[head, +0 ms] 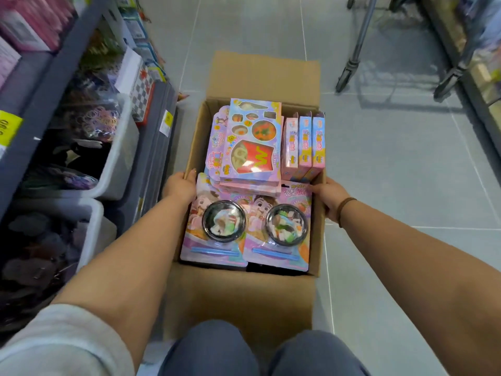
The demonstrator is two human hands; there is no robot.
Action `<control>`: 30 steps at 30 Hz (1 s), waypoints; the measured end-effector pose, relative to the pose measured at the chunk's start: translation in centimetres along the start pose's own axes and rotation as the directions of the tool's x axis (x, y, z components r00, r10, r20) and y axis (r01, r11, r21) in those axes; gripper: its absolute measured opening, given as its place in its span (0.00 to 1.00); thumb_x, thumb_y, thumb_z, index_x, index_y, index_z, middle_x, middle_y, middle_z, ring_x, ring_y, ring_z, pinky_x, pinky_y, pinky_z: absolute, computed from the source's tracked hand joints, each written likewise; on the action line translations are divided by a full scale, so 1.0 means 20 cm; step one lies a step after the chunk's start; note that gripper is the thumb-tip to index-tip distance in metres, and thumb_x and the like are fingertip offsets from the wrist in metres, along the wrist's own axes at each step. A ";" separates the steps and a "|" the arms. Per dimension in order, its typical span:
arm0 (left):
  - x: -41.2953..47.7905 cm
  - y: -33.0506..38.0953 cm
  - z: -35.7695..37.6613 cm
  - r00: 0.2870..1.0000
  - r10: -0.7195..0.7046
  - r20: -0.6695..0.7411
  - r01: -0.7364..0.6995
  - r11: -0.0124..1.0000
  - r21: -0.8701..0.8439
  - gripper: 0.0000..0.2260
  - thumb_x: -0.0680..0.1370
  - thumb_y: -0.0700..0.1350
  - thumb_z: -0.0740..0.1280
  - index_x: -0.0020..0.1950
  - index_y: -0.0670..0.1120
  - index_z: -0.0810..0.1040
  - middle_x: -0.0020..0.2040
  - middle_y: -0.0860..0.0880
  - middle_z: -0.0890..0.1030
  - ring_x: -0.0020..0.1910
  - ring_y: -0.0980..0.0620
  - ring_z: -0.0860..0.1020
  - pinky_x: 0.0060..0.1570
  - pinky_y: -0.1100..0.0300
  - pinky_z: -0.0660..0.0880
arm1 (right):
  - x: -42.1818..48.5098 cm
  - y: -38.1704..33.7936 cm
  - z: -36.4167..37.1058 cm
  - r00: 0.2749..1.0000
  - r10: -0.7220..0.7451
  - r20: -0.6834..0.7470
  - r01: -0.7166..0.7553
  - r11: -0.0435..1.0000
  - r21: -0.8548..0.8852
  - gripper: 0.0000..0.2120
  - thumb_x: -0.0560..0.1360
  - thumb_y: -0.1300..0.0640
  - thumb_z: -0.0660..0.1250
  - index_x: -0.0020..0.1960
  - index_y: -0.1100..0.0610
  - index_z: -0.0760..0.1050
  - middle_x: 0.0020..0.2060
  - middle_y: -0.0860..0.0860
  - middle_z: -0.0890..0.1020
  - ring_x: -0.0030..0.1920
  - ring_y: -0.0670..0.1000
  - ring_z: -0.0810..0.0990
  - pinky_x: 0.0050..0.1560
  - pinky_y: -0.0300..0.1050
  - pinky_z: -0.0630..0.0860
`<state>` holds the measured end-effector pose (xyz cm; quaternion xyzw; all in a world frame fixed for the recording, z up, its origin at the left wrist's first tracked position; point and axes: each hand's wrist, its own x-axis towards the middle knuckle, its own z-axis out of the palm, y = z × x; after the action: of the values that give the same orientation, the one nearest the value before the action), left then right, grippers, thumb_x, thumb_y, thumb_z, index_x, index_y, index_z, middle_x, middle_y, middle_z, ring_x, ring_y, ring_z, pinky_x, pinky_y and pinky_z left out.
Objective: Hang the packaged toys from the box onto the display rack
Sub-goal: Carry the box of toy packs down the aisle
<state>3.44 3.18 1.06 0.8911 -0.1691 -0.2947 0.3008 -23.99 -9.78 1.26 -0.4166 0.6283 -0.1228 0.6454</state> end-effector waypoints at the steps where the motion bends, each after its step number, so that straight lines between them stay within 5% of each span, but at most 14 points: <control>1: -0.05 0.08 -0.05 1.000 0.013 -0.005 -0.013 1.000 -0.021 0.18 0.80 0.53 0.59 0.46 0.39 0.77 0.52 0.36 0.80 0.53 0.37 0.78 0.52 0.50 0.74 | -0.07 -0.09 -0.03 1.000 -0.017 -0.001 0.017 1.000 0.001 0.11 0.75 0.65 0.62 0.45 0.50 0.76 0.49 0.56 0.83 0.54 0.59 0.81 0.60 0.61 0.76; 4: -0.25 0.36 -0.26 1.000 0.020 0.003 -0.020 0.999 -0.051 0.17 0.80 0.53 0.59 0.40 0.41 0.74 0.51 0.35 0.80 0.52 0.36 0.78 0.51 0.50 0.74 | -0.38 -0.41 -0.16 0.998 -0.051 -0.027 0.051 0.999 0.012 0.12 0.75 0.67 0.61 0.47 0.52 0.76 0.50 0.57 0.83 0.47 0.57 0.82 0.53 0.55 0.80; 9: -0.64 0.86 -0.66 1.000 0.015 0.020 -0.014 0.999 -0.036 0.21 0.80 0.54 0.58 0.56 0.37 0.77 0.58 0.37 0.78 0.57 0.37 0.76 0.58 0.47 0.73 | -0.94 -0.88 -0.36 0.995 -0.086 -0.044 0.088 0.995 0.048 0.15 0.76 0.70 0.60 0.57 0.56 0.75 0.42 0.52 0.81 0.40 0.51 0.80 0.38 0.44 0.78; 14: -1.03 1.23 -1.00 0.998 0.010 0.054 -0.003 0.993 -0.119 0.19 0.81 0.52 0.58 0.60 0.39 0.77 0.56 0.38 0.80 0.56 0.40 0.77 0.47 0.58 0.68 | -1.45 -1.22 -0.54 0.998 -0.058 -0.037 0.061 0.996 0.069 0.16 0.76 0.70 0.60 0.56 0.53 0.75 0.43 0.52 0.81 0.41 0.52 0.81 0.39 0.45 0.78; 17: -1.30 1.38 -1.20 0.999 0.015 0.041 -0.009 0.988 -0.155 0.19 0.81 0.51 0.59 0.61 0.38 0.76 0.45 0.44 0.78 0.51 0.45 0.75 0.46 0.60 0.66 | -1.76 -1.39 -0.65 0.998 -0.055 -0.028 0.055 0.998 0.027 0.16 0.76 0.69 0.60 0.55 0.52 0.75 0.45 0.53 0.82 0.44 0.54 0.82 0.46 0.52 0.80; 21: -1.60 1.45 -1.38 0.999 0.045 0.021 -0.041 0.990 -0.134 0.17 0.81 0.51 0.59 0.46 0.37 0.74 0.32 0.46 0.70 0.41 0.48 0.70 0.30 0.58 0.62 | -2.09 -1.50 -0.75 0.998 -0.060 -0.001 0.060 0.998 -0.005 0.14 0.75 0.69 0.61 0.53 0.52 0.75 0.45 0.55 0.82 0.46 0.57 0.81 0.52 0.55 0.79; 24: -1.81 1.43 -1.50 0.998 0.056 0.023 -0.054 0.996 -0.077 0.16 0.81 0.53 0.58 0.42 0.43 0.73 0.38 0.46 0.73 0.45 0.47 0.70 0.38 0.57 0.66 | -2.32 -1.47 -0.80 0.998 -0.068 0.000 0.068 0.998 -0.011 0.12 0.74 0.67 0.63 0.55 0.55 0.74 0.45 0.56 0.82 0.46 0.58 0.82 0.53 0.57 0.78; 28: -2.07 1.33 -1.64 0.995 0.084 0.046 -0.081 0.994 -0.069 0.21 0.81 0.53 0.58 0.59 0.37 0.76 0.56 0.39 0.79 0.55 0.40 0.76 0.55 0.52 0.72 | -2.49 -1.28 -0.86 0.996 -0.088 0.001 0.088 0.996 -0.002 0.11 0.70 0.62 0.68 0.51 0.54 0.76 0.53 0.61 0.83 0.52 0.63 0.82 0.54 0.69 0.76; 30: -2.20 1.24 -1.70 0.993 0.103 0.061 -0.098 0.992 -0.076 0.21 0.81 0.53 0.58 0.59 0.36 0.77 0.54 0.38 0.78 0.53 0.40 0.76 0.55 0.51 0.72 | -2.66 -1.17 -0.86 0.996 -0.092 -0.008 0.092 0.996 0.015 0.09 0.71 0.62 0.67 0.50 0.54 0.76 0.52 0.61 0.83 0.53 0.64 0.82 0.53 0.70 0.75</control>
<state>-12.14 20.13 57.46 0.8598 -0.2126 -0.3137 0.3421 -40.66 5.35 57.57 -0.4397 0.6099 -0.1589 0.6400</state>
